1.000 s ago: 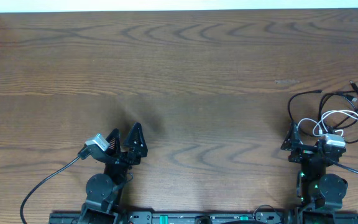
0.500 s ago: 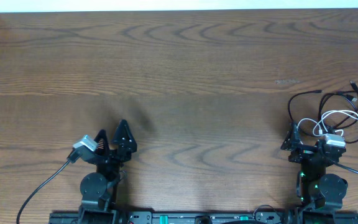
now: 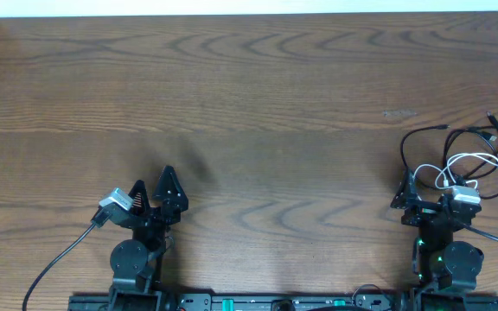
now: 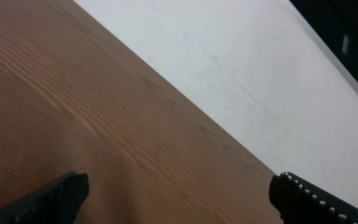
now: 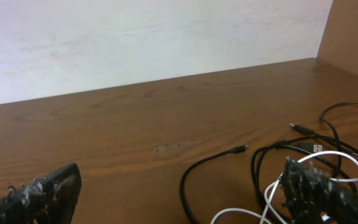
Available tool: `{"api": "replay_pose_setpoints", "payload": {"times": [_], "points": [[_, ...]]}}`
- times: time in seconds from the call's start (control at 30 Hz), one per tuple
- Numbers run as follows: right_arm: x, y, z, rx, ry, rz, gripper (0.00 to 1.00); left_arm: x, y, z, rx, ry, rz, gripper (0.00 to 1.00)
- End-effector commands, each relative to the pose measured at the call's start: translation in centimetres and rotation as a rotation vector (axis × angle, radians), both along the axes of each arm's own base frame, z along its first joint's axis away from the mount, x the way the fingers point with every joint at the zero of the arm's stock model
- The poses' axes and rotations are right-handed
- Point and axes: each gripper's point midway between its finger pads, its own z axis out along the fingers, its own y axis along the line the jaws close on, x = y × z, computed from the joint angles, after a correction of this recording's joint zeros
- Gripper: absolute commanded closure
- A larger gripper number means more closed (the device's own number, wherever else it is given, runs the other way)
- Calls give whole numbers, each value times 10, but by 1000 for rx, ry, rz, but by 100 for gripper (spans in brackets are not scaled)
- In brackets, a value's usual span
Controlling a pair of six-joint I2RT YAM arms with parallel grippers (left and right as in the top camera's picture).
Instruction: Untangle cables
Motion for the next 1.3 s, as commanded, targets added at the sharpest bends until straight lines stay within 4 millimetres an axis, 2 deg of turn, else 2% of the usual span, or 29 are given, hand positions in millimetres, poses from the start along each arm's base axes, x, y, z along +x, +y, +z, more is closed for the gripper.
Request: {"api": "replay_pose_setpoints", "payload": {"times": [0.0,0.57,0.7,1.0,1.1,1.27], "points": [[0,-1,0,14,-4,-3,1,-1,5,-17,17,52,22,2],[0,-1,0,14,-4,-3,1,-1,7,-17,21,52,34,2],[0,-1,0,14,-5,-3,1,-1,7,-17,117,55,22,2],[0,-1,0,14,-5,-3,1,-1,6,-17,525,66,-31,2],[0,-1,0,14,-4,-3,1,-1,7,-17,592,68,-39,2],[0,-1,0,14,-4,-3,1,-1,6,-17,606,68,-41,2]]}}
